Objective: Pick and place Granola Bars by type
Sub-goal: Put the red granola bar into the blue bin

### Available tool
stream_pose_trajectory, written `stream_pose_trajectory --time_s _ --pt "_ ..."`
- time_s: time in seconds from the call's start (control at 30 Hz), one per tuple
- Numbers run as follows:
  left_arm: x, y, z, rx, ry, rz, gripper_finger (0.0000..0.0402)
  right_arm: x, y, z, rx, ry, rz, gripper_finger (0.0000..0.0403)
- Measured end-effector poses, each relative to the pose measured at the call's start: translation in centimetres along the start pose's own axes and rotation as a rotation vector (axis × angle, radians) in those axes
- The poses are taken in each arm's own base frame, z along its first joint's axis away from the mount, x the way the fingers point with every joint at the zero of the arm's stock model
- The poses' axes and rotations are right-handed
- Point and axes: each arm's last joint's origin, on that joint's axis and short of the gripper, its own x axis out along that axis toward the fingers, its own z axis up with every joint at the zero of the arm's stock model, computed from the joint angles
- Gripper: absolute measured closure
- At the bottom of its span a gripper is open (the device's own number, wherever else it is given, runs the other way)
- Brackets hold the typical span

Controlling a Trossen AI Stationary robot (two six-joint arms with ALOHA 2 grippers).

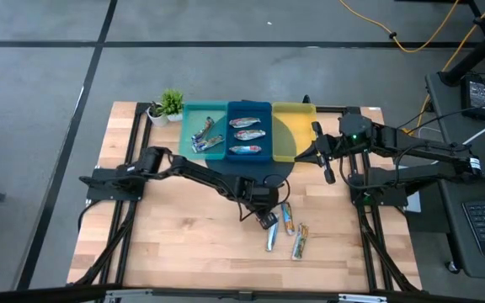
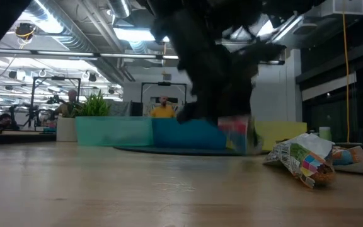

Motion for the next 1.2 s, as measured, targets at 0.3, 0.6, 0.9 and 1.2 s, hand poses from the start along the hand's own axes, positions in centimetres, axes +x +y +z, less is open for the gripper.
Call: stream_pose_trajectory --time_s 0.3,0.6,0.9,1.2 --pt "-10.8 -2.4 2.1 0.059 -0.192 -0.065 0.0382 0.0 0.0 0.0 -0.001 0.000 0.001 0.0383" --pt "-18.2 -3.4 1.3 0.113 -0.255 -0.116 0.0382 0.0 0.0 0.0 0.001 0.003 0.001 0.0383" --pt "-20.5 -3.9 0.7 0.128 -0.276 -0.155 0.0382 0.0 0.0 -0.1 0.023 0.006 0.002 0.0383" --pt "-20.8 -3.1 1.5 0.124 -0.287 -0.148 0.0382 0.0 0.0 -0.1 0.028 0.008 0.002 0.0383"
